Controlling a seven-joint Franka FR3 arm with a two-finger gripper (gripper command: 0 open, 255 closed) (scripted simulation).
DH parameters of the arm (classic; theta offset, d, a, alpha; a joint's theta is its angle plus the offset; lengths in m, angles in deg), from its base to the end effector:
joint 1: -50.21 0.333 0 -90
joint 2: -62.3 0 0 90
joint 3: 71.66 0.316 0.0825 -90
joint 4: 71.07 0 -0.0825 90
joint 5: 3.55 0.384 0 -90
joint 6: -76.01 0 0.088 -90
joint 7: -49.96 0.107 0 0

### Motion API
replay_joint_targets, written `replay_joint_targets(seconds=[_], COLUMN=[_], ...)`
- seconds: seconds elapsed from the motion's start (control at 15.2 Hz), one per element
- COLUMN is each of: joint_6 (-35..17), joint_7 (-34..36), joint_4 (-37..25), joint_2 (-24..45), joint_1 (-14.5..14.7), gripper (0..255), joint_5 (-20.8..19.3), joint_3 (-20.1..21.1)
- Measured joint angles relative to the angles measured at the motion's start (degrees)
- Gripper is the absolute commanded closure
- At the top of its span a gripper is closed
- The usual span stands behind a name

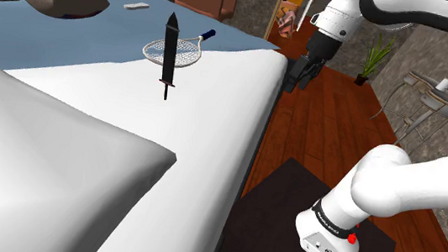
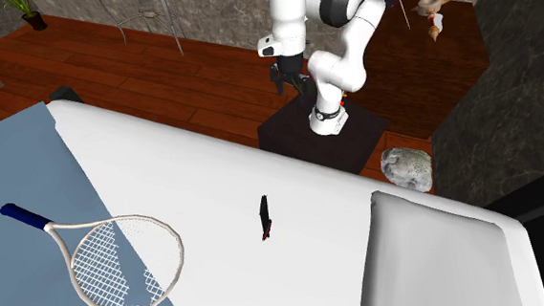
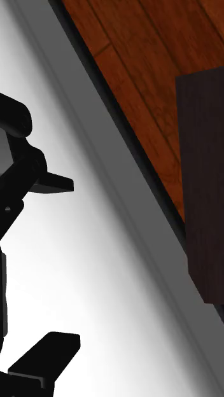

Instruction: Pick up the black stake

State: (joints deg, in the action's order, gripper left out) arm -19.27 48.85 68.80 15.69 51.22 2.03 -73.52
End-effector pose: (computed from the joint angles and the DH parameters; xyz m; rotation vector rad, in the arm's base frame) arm 0.3069 0.0026 0.5673 -3.0208 -0.0106 -0.0550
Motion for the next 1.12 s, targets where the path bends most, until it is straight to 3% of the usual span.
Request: replay_joint_targets(seconds=[0.2,0.59,0.86,1.12], joint_6=[-2.38,-13.39,-20.72,-24.90], joint_7=[3.61,22.11,35.86,51.01], joint_4=[0.88,3.00,0.85,-4.23], joint_2=[-0.05,2.25,8.34,15.70], joint_1=[-0.19,-2.16,-6.03,-12.77], gripper=[0,0,0,0], joint_5=[0.63,2.00,-0.06,-5.66], joint_3=[2.79,16.78,27.21,38.40])
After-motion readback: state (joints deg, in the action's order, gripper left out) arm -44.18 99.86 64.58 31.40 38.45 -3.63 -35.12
